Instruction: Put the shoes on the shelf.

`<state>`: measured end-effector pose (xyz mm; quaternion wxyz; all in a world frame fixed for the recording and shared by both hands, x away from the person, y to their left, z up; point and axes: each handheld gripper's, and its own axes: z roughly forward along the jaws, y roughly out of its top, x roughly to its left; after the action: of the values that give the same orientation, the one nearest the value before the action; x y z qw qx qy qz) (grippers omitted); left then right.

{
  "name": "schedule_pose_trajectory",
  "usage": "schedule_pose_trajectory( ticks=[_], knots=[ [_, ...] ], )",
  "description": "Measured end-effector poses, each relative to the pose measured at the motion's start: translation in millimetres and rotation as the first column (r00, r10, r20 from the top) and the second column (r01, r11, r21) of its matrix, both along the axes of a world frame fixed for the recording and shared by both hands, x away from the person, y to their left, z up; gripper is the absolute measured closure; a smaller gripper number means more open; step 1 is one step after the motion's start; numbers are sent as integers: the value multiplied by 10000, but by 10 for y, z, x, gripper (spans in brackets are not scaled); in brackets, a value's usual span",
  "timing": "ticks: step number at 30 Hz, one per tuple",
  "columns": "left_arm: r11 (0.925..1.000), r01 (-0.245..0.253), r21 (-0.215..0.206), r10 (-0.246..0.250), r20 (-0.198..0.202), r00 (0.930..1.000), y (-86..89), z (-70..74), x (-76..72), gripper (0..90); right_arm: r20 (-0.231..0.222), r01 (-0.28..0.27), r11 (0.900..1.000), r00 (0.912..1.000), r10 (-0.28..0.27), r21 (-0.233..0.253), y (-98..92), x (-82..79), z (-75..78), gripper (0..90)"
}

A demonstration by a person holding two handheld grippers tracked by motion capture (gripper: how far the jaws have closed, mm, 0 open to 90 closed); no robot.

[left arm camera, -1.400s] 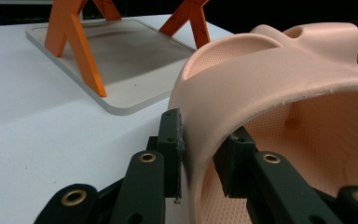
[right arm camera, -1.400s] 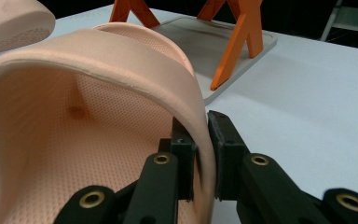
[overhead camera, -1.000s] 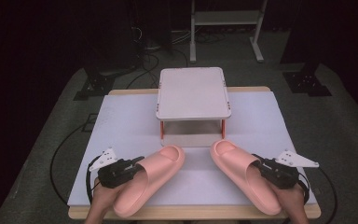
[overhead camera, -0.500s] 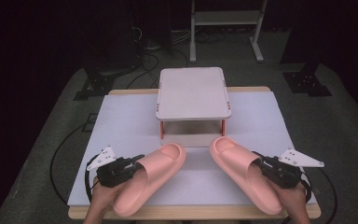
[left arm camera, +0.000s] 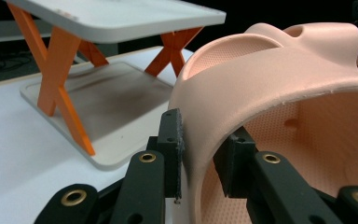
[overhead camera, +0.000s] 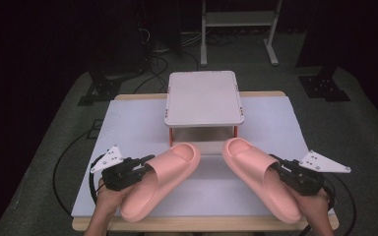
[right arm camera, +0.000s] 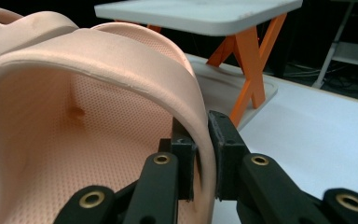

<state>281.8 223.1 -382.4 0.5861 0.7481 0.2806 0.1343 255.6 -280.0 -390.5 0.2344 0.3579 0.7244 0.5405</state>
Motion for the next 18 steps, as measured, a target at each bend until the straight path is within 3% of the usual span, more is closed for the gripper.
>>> schedule_pose_trajectory(
  ticks=[18],
  knots=[
    [9998,-160,-151,165,327,9993,-25,286,113,733,436,176,9997,9989,-184,166,57,48,328,808]
  ],
)
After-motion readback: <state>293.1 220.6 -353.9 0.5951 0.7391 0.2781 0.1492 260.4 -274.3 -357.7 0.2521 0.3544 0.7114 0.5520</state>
